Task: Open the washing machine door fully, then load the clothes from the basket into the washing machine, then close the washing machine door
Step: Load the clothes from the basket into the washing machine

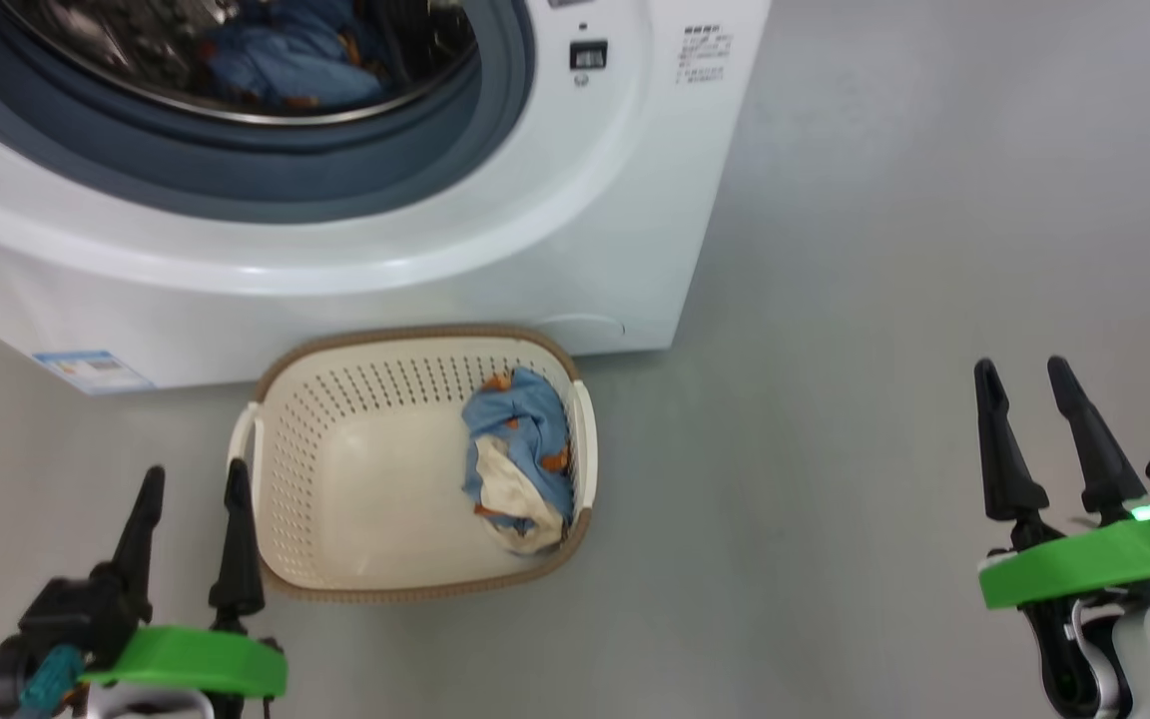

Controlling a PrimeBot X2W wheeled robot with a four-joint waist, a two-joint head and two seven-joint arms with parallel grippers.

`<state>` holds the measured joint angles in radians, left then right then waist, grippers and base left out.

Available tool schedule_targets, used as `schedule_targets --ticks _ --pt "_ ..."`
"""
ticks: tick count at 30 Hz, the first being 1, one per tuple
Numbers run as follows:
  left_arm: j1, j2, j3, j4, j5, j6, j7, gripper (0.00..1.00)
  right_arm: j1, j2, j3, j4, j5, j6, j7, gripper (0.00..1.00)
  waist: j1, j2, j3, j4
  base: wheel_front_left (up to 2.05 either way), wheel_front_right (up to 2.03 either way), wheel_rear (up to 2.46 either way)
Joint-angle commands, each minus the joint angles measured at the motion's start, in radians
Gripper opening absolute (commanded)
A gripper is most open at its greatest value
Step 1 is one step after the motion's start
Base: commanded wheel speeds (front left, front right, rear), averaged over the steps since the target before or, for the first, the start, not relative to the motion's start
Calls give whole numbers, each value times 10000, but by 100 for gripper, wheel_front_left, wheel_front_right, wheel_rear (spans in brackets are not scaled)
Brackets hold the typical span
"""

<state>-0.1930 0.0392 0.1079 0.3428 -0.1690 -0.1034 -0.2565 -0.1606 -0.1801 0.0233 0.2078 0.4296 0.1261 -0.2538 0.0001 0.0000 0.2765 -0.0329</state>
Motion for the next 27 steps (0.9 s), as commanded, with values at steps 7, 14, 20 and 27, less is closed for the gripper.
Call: schedule_targets --ticks 7,14,20,27 --pt "-1083 111 -154 656 -180 -46 -53 100 -746 46 118 -378 -161 46 -80 100 -1 0 1453 -217 0 0 0" --pt "-2262 148 -669 2269 -72 -205 -53 100 -1306 280 115 -463 -161 46 -80 100 -1 0 2326 -431 0 0 0" --pt "-3447 375 -1303 3952 -15 -262 -53 100 -1670 492 164 -516 -128 46 -80 100 -1 0 3069 -762 0 0 0" --pt "-5013 733 -2616 6084 -477 -269 -35 100 -2036 731 176 -585 -72 46 -80 100 -1 0 3953 -1234 0 0 0"
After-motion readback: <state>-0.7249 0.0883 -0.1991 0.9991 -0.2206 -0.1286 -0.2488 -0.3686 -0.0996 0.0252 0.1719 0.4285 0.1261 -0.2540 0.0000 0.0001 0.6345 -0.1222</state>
